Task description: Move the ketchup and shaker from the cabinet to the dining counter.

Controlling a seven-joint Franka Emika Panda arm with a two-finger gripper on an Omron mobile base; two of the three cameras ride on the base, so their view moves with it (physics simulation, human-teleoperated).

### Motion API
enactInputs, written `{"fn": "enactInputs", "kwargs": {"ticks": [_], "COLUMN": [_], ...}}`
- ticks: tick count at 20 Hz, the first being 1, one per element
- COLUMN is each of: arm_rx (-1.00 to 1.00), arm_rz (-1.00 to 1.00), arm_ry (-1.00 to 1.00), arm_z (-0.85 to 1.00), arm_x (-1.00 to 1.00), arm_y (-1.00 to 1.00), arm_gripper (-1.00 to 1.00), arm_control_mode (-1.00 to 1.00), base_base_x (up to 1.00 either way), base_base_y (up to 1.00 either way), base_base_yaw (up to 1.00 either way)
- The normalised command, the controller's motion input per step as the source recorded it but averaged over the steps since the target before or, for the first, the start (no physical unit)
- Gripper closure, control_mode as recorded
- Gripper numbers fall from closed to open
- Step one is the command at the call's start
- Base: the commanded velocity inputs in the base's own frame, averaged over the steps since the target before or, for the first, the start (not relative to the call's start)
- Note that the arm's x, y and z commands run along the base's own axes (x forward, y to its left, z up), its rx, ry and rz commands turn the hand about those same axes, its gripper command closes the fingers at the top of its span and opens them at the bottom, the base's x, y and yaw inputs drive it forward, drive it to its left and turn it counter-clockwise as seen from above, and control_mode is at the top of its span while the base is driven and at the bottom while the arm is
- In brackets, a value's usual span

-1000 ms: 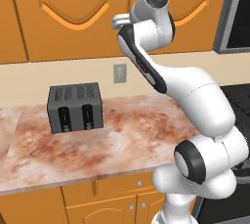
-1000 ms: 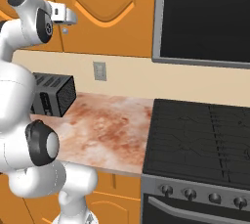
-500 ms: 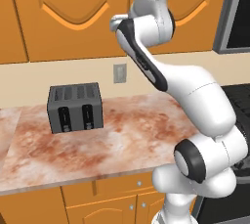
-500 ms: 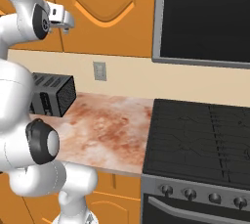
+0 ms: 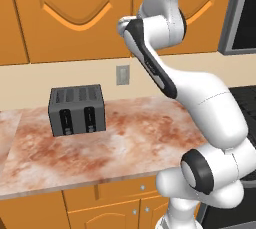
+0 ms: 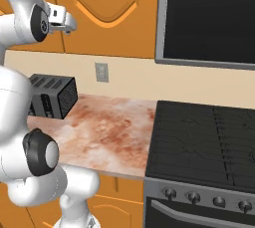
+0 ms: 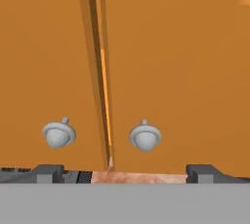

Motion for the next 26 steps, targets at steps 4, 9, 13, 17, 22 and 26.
{"fn": "enactInputs", "kwargs": {"ticks": [4, 9, 13, 17, 22, 26], "arm_rx": [0.0, 0.0, 0.01, 0.0, 0.0, 0.03], "arm_rz": [-0.01, 0.0, 0.0, 0.0, 0.0, -0.01], "arm_ry": [0.0, -0.01, 0.0, 0.0, 0.0, 0.0], "arm_z": [-0.16, -0.13, -0.04, 0.0, 0.01, 0.03], "arm_x": [-0.06, 0.26, 0.49, 0.41, 0.19, 0.04], "arm_y": [-0.28, -0.15, 0.0, 0.0, 0.05, 0.14], "arm_gripper": [-1.0, -1.0, -1.0, -1.0, -1.0, -1.0], "arm_control_mode": [-1.0, -1.0, -1.0, -1.0, -1.0, -1.0], "base_base_x": [0.0, 0.0, 0.0, 0.0, 0.0, 0.0], "base_base_y": [0.0, 0.0, 0.0, 0.0, 0.0, 0.0], "base_base_yaw": [0.0, 0.0, 0.0, 0.0, 0.0, 0.0]}}
